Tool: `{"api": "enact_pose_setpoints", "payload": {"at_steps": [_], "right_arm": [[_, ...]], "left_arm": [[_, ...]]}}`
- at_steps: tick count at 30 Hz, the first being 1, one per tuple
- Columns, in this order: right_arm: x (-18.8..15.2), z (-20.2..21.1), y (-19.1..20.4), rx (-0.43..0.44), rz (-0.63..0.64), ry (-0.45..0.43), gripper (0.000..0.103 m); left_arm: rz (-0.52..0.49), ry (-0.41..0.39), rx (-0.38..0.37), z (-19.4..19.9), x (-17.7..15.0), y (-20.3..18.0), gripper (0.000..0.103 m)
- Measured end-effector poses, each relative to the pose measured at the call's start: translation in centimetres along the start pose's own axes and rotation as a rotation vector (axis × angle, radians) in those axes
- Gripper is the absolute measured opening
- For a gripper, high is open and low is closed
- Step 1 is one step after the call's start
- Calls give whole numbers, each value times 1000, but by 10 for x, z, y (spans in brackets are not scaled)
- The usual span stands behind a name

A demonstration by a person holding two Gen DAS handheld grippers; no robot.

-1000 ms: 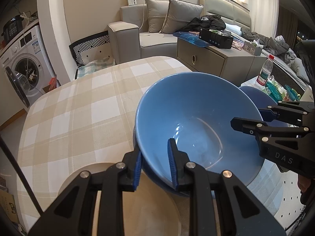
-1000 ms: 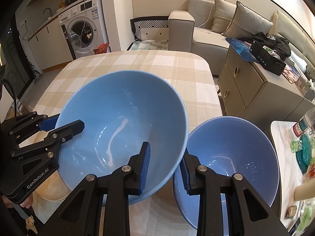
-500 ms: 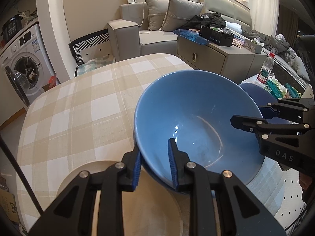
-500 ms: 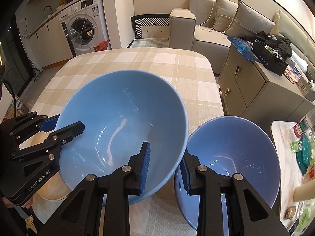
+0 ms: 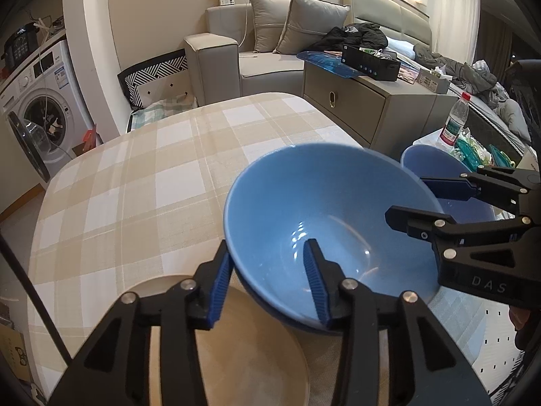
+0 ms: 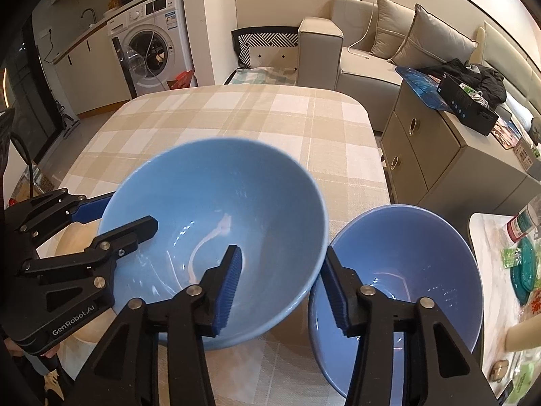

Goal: Organize plates and bowls
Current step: 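Lower the held bowl into the other blue bowl with both tools, then open both tools to release the nested bowl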

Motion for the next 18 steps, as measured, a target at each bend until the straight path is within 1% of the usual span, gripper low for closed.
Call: {"api": "enact_pose_setpoints", "payload": {"at_steps": [2,5,8,10,11,13,14,15,17,18], "right_arm": [[1,5,0,1,2,-16,54],[3,11,-2,1,-1,-35,65],[4,16,-2,2,-4,-42,69],[4,18,-2,7,-9,-48,76],[4,19,-3,6,-13,-51,80],[5,20,-5,-3,-19,-54,81],[5,21,-7,-9,-24,-52,82],[5,21,-9,-10,-31,-52,87],[5,22,-13,1,-50,-54,95],[4,23,-14,8,-55,-54,96]], "left_arm": [[-5,-9,0,4,1,-1,52],[-19,-21,0,10,4,-5,55],[-29,-25,-8,14,5,-8,55],[-33,-29,-13,17,6,-10,57],[-33,-29,-11,17,6,-9,60],[-28,-36,10,18,6,-7,75],[-19,-43,16,19,6,-5,90],[-6,-51,13,21,6,-2,99],[13,-61,1,24,7,2,100],[14,-62,0,25,7,2,100]]}}
Point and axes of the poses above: each gripper's, at about its wrist camera, not at the fingertips, and z roughly against the way its jaws point, y to its left, x to its top, the point moved 3 cm from there along -z, roughly the way its jaws point, and after that the axes turned 3 degrees about -x, right-handed, at the moved point
